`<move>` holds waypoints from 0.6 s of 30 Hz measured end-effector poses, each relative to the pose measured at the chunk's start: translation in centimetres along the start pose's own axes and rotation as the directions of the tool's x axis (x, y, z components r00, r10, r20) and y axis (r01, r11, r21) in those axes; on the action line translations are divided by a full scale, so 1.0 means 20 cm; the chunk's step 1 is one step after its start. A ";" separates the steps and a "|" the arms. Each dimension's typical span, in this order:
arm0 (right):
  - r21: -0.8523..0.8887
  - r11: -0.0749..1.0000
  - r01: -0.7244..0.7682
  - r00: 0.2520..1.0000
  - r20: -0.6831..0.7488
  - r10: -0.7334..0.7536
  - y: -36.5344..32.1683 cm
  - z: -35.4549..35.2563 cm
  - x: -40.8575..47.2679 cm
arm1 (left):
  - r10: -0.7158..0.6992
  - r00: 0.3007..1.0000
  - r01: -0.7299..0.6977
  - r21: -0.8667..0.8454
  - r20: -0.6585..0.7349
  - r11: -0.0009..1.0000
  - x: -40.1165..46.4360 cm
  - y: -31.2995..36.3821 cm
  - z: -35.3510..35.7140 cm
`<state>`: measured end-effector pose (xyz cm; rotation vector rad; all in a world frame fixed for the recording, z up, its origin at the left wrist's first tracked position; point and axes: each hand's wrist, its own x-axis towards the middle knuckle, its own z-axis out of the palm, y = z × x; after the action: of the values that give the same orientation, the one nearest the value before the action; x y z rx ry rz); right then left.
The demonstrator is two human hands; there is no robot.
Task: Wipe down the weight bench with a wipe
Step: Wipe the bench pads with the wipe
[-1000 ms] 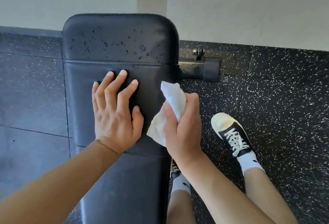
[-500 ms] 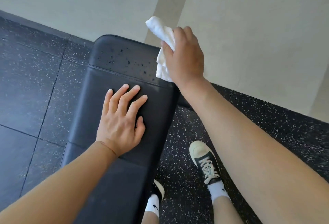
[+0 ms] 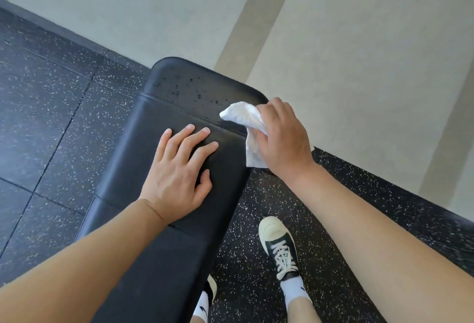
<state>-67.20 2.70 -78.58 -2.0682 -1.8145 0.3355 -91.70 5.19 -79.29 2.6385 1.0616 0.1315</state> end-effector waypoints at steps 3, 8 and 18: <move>0.013 0.996 -0.091 0.996 -0.024 0.091 0.00 -0.01 0.07 | -0.036 0.999 0.038 -0.105 0.014 0.994 0.02 -0.01 -0.04; -0.051 0.991 -0.121 0.990 -0.076 0.117 -0.20 0.12 0.27 | -0.094 0.996 0.088 -0.268 -0.008 0.959 0.03 -0.10 -0.12; -0.062 0.974 0.216 0.974 0.079 -0.211 -0.37 0.20 0.38 | -0.908 0.414 0.843 -0.403 0.065 0.356 0.19 -0.29 -0.09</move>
<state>-74.50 11.40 -78.57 -1.9031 -2.0974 0.2946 -93.15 12.28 -79.52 1.3929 2.1251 0.2856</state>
